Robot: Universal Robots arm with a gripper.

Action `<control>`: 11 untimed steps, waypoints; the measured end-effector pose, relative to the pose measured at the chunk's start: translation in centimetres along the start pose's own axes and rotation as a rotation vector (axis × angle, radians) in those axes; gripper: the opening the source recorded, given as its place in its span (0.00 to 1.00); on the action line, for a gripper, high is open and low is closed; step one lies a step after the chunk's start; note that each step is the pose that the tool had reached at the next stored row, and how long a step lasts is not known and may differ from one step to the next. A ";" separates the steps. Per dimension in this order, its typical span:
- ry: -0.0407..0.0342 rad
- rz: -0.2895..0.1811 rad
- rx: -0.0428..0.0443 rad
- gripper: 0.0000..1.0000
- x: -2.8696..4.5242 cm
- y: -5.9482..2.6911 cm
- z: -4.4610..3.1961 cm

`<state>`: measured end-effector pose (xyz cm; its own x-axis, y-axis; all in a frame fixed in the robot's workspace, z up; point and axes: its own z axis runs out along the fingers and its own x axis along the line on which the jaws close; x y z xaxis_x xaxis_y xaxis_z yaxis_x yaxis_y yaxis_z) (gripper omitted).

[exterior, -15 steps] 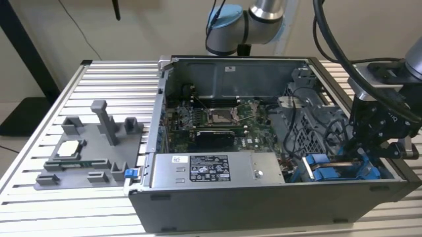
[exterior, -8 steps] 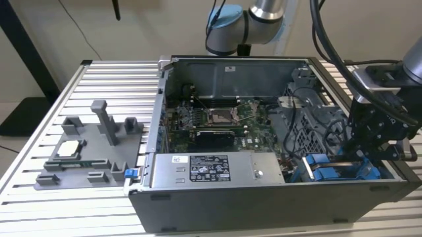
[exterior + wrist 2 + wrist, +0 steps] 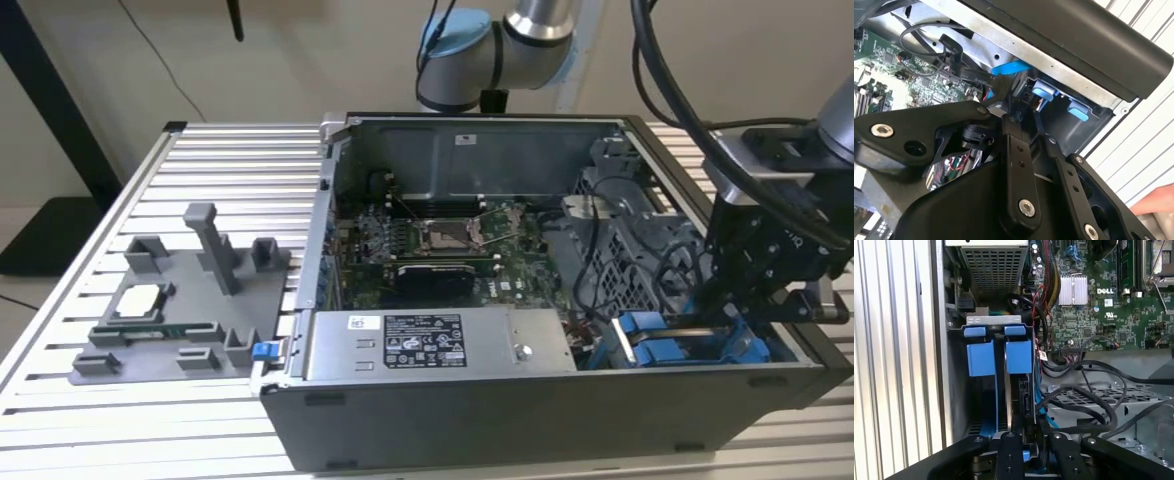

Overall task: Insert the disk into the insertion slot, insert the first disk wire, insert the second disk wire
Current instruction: 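Insert the first disk wire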

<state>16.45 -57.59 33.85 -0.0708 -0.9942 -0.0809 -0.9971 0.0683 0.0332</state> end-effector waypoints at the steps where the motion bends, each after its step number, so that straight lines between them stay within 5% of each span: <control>1: 0.0002 0.000 -0.0017 1.00 -0.01 0.01 -0.17; 11: 0.0017 0.001 -0.0170 1.00 -0.14 0.06 -1.81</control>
<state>16.44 -57.60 35.67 -0.0722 -0.9943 -0.0791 -0.9964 0.0683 0.0503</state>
